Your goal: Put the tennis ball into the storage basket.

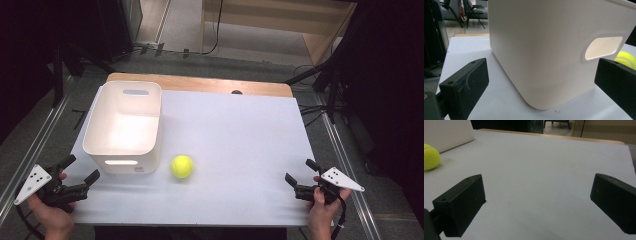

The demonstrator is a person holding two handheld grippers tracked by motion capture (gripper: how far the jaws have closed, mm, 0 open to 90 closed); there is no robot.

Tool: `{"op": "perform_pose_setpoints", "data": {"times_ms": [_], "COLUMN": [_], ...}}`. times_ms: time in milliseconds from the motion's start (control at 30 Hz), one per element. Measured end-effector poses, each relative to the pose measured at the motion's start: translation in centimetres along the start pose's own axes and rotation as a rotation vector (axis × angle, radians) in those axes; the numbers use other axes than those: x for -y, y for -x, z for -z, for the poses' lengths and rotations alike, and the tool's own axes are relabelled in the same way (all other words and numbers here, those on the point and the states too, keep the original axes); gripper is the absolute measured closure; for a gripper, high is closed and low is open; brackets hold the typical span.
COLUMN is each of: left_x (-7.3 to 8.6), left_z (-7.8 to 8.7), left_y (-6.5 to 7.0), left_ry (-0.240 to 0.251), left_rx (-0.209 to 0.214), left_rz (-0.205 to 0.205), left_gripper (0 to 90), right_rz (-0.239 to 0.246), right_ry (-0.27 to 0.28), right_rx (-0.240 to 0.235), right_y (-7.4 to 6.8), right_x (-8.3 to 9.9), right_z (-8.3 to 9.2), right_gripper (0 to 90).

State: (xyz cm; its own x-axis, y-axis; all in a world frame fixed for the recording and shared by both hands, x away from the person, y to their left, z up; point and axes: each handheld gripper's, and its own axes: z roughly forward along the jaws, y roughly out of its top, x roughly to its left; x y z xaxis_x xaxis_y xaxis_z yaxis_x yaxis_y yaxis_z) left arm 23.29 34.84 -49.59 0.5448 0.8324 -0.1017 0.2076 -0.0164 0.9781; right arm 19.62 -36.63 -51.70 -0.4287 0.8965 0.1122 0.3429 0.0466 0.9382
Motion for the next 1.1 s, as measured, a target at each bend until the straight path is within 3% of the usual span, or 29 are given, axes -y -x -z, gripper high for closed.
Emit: {"op": "perform_pose_setpoints", "data": {"times_ms": [300,433,567,1100], "left_x": [0.0,0.1,0.1,0.1], "left_z": [-0.1,-0.2,-0.1,0.0], "left_y": [0.3,0.3,0.3,0.4], "left_ry": [-0.012,-0.014,-0.014,-0.017], "left_rx": [0.000,0.004,0.008,0.014], "left_rz": [-0.015,-0.017,-0.023,-0.019], "left_gripper": [0.0,0.0,0.0,0.0], "right_rz": [0.009,0.049,0.058,0.166], "right_ry": [-0.015,-0.040,-0.067,-0.165], "right_rx": [-0.021,-0.029,-0.045,-0.122], "right_y": [-0.1,-0.4,-0.8,-4.0], "right_x": [-0.3,-0.6,-1.0,-4.6], "right_z": [0.0,-0.2,-0.5,-2.2], "right_gripper": [0.0,0.0,0.0,0.0]}}
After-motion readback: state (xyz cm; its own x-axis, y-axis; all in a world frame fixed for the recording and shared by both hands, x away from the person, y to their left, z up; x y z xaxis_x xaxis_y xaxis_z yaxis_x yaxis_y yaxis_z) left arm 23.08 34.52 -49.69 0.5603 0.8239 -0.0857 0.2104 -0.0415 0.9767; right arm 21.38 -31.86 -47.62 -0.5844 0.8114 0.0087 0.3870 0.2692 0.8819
